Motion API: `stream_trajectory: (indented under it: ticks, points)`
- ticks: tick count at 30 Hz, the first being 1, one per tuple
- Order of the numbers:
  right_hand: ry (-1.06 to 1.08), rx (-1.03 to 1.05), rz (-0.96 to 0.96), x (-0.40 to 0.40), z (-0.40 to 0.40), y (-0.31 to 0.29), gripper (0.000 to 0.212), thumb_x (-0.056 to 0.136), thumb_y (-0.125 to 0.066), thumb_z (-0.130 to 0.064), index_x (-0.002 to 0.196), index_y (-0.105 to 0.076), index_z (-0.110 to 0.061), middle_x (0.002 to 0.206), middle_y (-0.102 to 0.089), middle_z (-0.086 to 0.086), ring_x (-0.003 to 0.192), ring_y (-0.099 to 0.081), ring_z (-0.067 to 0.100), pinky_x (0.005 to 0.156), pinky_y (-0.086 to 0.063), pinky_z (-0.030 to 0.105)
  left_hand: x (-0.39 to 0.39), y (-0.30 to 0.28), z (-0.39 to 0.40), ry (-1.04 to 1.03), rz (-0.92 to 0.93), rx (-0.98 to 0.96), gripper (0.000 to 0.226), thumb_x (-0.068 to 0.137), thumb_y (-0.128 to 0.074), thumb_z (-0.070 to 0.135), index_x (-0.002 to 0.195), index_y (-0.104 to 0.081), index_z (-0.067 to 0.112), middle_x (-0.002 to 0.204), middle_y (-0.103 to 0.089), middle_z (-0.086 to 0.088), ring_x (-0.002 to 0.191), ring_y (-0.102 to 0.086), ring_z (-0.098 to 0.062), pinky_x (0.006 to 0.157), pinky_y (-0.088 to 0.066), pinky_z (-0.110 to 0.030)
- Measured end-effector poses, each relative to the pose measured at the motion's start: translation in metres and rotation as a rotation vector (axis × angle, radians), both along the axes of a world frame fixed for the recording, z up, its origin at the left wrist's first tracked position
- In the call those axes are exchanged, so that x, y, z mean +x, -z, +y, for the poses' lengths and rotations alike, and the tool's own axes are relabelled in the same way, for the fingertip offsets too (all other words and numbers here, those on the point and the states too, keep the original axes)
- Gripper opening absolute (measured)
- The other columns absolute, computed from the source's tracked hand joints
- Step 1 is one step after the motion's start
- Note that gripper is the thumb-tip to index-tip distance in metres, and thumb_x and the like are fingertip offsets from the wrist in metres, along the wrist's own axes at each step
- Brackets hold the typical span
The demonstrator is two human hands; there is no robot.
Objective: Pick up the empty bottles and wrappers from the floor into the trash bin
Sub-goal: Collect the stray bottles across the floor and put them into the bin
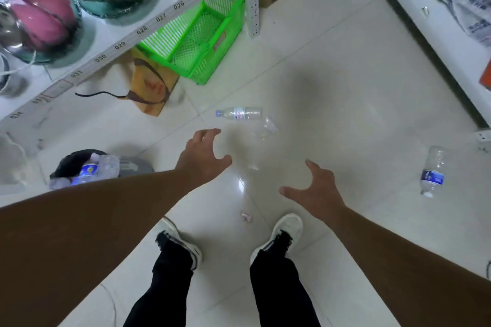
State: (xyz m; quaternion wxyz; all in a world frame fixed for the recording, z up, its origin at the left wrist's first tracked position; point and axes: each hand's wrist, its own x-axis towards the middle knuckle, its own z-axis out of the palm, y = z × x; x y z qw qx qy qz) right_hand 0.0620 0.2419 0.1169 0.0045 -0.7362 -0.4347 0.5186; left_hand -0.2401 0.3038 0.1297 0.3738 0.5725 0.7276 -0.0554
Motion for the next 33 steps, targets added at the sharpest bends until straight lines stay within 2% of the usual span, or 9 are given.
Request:
stream_trajectory:
  ticks: [6,9,11,16,20,24,27,33]
  points:
    - [0.028,0.010,0.009,0.015,0.023,0.003,0.121,0.066,-0.093,-0.059,0.166,-0.031,-0.030,0.159,-0.032,0.010,0.145,-0.044,0.027,0.114,-0.039,0.036,0.028,0.001,0.039,0.054,0.040,0.000,0.088,0.079,-0.070,0.060,0.159,-0.041,0.037,0.162,-0.041,0.003,0.143,-0.047,-0.028,0.107,-0.048,-0.048]
    - [0.040,0.011,0.004,0.010,0.037,0.008,0.121,0.065,-0.092,-0.062,0.165,-0.032,-0.031,0.159,-0.034,0.008,0.144,-0.046,0.028,0.112,-0.041,0.038,0.028,0.008,0.058,0.150,0.048,0.008,0.089,0.078,-0.067,0.059,0.159,-0.040,0.036,0.161,-0.042,0.002,0.141,-0.047,-0.029,0.107,-0.048,-0.047]
    - [0.048,0.005,0.004,0.001,0.047,0.013,0.120,0.065,-0.091,-0.062,0.165,-0.033,-0.032,0.159,-0.034,0.007,0.144,-0.046,0.027,0.114,-0.040,0.040,0.022,0.014,0.071,0.203,0.053,-0.004,0.089,0.078,-0.067,0.057,0.159,-0.040,0.035,0.161,-0.043,0.002,0.141,-0.048,-0.030,0.106,-0.047,-0.046]
    - [0.119,-0.011,-0.003,-0.031,0.076,0.022,0.116,0.067,-0.091,-0.061,0.164,-0.033,-0.034,0.157,-0.037,0.006,0.142,-0.047,0.025,0.110,-0.041,0.036,-0.007,0.033,0.105,0.189,0.056,-0.074,0.088,0.083,-0.073,0.052,0.162,-0.037,0.035,0.163,-0.041,0.001,0.144,-0.045,-0.030,0.108,-0.046,-0.047]
    - [0.163,-0.031,-0.026,-0.056,0.107,0.041,0.112,0.071,-0.089,-0.061,0.164,-0.033,-0.035,0.157,-0.037,0.007,0.143,-0.046,0.026,0.105,-0.043,0.035,-0.039,0.052,0.137,0.309,0.073,-0.081,0.088,0.083,-0.075,0.051,0.161,-0.037,0.033,0.162,-0.044,-0.002,0.140,-0.049,-0.032,0.108,-0.048,-0.047]
    - [0.162,-0.048,-0.071,-0.078,0.139,0.073,0.110,0.071,-0.085,-0.063,0.163,-0.032,-0.036,0.158,-0.039,0.004,0.140,-0.050,0.025,0.101,-0.044,0.036,-0.052,0.083,0.166,0.330,0.066,-0.105,0.088,0.085,-0.075,0.047,0.162,-0.036,0.031,0.164,-0.042,-0.003,0.143,-0.048,-0.033,0.109,-0.048,-0.048]
    - [0.090,-0.071,-0.120,-0.090,0.153,0.109,0.112,0.067,-0.080,-0.067,0.163,-0.029,-0.037,0.158,-0.037,0.002,0.138,-0.052,0.027,0.104,-0.048,0.042,-0.048,0.117,0.179,0.334,0.065,-0.126,0.089,0.086,-0.076,0.045,0.163,-0.034,0.030,0.163,-0.042,-0.005,0.143,-0.047,-0.034,0.110,-0.048,-0.049]
    - [-0.057,-0.074,-0.196,-0.099,0.178,0.207,0.117,0.063,-0.075,-0.075,0.162,-0.021,-0.042,0.163,-0.031,0.000,0.140,-0.047,0.033,0.108,-0.048,0.052,-0.033,0.212,0.203,0.289,0.110,-0.157,0.091,0.087,-0.080,0.041,0.164,-0.032,0.030,0.161,-0.042,-0.008,0.140,-0.049,-0.035,0.107,-0.049,-0.051]
